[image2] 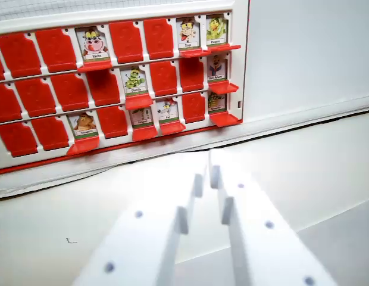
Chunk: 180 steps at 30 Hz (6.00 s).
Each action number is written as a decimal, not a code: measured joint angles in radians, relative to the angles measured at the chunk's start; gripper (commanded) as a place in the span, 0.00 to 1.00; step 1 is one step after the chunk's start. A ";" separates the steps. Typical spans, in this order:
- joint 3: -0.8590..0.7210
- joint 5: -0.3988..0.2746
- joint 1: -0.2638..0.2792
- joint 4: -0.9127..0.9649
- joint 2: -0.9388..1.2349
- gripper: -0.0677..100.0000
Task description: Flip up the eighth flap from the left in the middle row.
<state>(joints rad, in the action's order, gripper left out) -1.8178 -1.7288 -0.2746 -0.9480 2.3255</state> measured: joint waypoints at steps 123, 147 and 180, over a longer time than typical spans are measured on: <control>0.264 -0.089 -0.034 0.275 -0.764 0.00; 0.293 0.064 0.291 -0.206 -0.308 0.00; 0.373 0.094 0.245 -0.247 -0.198 0.00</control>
<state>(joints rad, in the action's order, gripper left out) -1.4450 -1.6352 -0.0291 -1.1950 2.1276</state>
